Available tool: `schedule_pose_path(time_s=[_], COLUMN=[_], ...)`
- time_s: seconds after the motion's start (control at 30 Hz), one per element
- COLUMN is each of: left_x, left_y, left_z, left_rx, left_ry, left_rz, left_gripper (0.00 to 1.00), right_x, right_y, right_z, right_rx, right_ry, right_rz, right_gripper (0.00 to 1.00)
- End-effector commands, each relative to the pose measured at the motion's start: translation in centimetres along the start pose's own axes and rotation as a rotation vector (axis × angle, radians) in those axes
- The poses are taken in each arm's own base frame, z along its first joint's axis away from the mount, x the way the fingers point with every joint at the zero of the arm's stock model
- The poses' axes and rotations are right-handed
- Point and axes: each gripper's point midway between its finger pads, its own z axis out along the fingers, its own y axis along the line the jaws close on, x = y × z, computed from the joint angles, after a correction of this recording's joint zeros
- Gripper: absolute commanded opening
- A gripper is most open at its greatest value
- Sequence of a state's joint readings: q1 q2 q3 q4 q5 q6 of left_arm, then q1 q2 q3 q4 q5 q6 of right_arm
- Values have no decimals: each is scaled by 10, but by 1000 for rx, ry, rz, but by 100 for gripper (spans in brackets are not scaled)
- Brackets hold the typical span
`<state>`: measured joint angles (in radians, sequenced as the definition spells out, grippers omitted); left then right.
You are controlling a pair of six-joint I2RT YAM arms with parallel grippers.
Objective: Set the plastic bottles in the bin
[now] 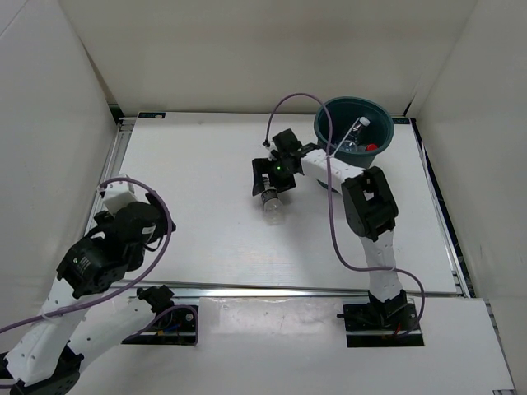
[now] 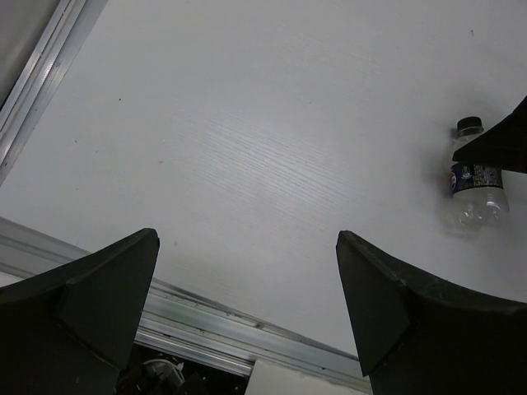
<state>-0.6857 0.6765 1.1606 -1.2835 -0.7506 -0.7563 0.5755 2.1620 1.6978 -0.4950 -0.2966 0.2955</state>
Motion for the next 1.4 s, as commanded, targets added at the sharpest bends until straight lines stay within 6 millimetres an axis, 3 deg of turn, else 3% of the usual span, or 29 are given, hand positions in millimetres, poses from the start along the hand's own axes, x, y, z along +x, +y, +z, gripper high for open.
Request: schedule_pose_path(time_s=[0.0, 0.13, 0.17, 0.23, 0.37, 0.47, 0.5, 0.57, 0.6, 0.63, 0.73, 0.77, 0.8, 0.83, 0.93, 0.97, 1.07, 1.13, 1.17, 1.23, 1.27, 1.33, 1.37], left_x=[-5, -7, -8, -9, -15, -14, -14, -13, -13, -11, -9, -9, -9, -2, -1, 5, 7, 5, 4, 0, 5, -6, -1], left_y=[4, 11, 16, 21, 38, 47, 47, 39, 35, 26, 1, -6, -12, -20, -46, -52, -68, -69, -73, -71, -73, -68, -73], left_z=[0, -8, -9, -12, -18, -18, -17, -9, -4, 3, 24, 31, 35, 43, 53, 56, 65, 71, 73, 80, 85, 95, 100], left_rx=[-32, -27, -36, -38, -54, -70, -66, -54, -54, -48, -45, -46, -42, -31, 29, 42, 42, 24, 22, 7, 13, 2, 33], left_ry=[-19, -24, -30, -44, -114, -145, -150, -164, -168, -161, -165, -176, -181, -163, -147, -119, -91, -87, -85, -78, -44, -40, 1], left_rz=[-22, -29, -28, -44, -116, -117, -111, -90, -37, -13, 3, -25, -43, -34, -56, -41, -18, -4, 9, -1, 13, -36, -40], left_gripper=[100, 100, 100, 100, 100, 100, 100, 100, 100, 100, 100, 100, 100, 100, 100, 100, 100, 100, 100, 100, 100, 100, 100], right_x=[9, 32, 35, 42, 36, 3, -28, -65, -91, -122, -168, -186, -192, -200, -206, -206, -203, -205, -204, -204, -202, -196, -194], right_y=[13, 14, 13, 13, 18, 33, 51, 61, 58, 69, 45, 30, 20, -9, -40, -62, -99, -111, -123, -125, -125, -128, -131], right_z=[20, 32, 31, 27, 0, -46, -82, -129, -168, -210, -287, -328, -345, -362, -378, -384, -376, -367, -361, -346, -340, -329, -325], right_rx=[-41, -35, -31, -31, -1, 26, 24, 66, 123, 131, 212, 251, 271, 318, 319, 336, 367, 339, 333, 259, 241, 229, 230], right_ry=[35, 110, 123, 160, 136, 14, -105, -244, -356, -480, -679, -777, -814, -849, -881, -882, -849, -831, -814, -788, -773, -745, -734], right_rz=[7, 16, 7, 11, -21, -105, -151, -195, -204, -214, -183, -158, -144, -107, -48, -23, 27, 41, 55, 86, 96, 120, 126], right_gripper=[100, 82, 73, 60, 41, 35, 35, 35, 35, 35, 33, 33, 33, 32, 30, 30, 29, 29, 32, 38, 48, 62, 76])
